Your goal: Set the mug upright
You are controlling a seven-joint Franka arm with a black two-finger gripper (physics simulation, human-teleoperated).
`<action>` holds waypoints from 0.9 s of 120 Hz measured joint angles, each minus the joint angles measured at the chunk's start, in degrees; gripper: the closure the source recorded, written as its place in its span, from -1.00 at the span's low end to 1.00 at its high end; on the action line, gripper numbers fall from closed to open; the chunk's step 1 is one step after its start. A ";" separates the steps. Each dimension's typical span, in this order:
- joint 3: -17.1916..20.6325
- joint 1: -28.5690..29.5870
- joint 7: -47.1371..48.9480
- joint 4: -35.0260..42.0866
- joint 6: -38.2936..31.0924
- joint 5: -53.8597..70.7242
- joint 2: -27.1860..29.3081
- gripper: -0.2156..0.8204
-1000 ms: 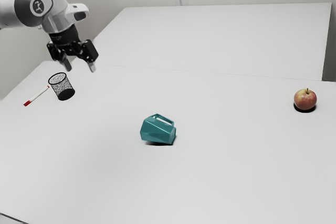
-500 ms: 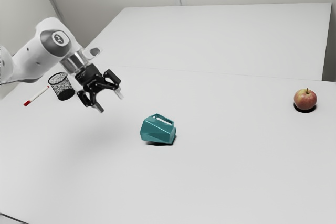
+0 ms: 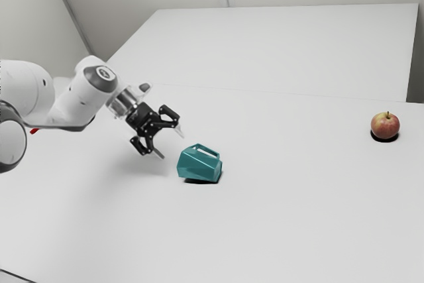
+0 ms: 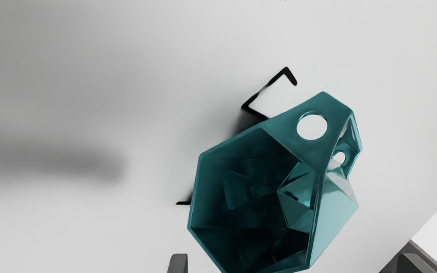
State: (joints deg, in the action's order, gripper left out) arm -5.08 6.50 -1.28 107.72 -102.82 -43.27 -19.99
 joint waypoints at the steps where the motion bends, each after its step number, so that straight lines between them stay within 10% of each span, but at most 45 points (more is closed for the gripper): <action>1: 0.02 -0.01 -0.01 0.01 -0.04 -0.22 -0.12 -0.58; 64: 3.31 -0.43 -0.43 -0.19 -2.76 -10.46 -5.13 -0.58; 89: 4.16 -0.52 -0.25 -0.69 -3.27 -9.25 -4.91 0.34; 108: 4.75 -0.59 -0.09 -1.26 -3.62 -8.90 -4.85 0.69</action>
State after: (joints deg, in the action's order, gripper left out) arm -0.33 5.91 -1.37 106.46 -106.44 -52.16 -24.83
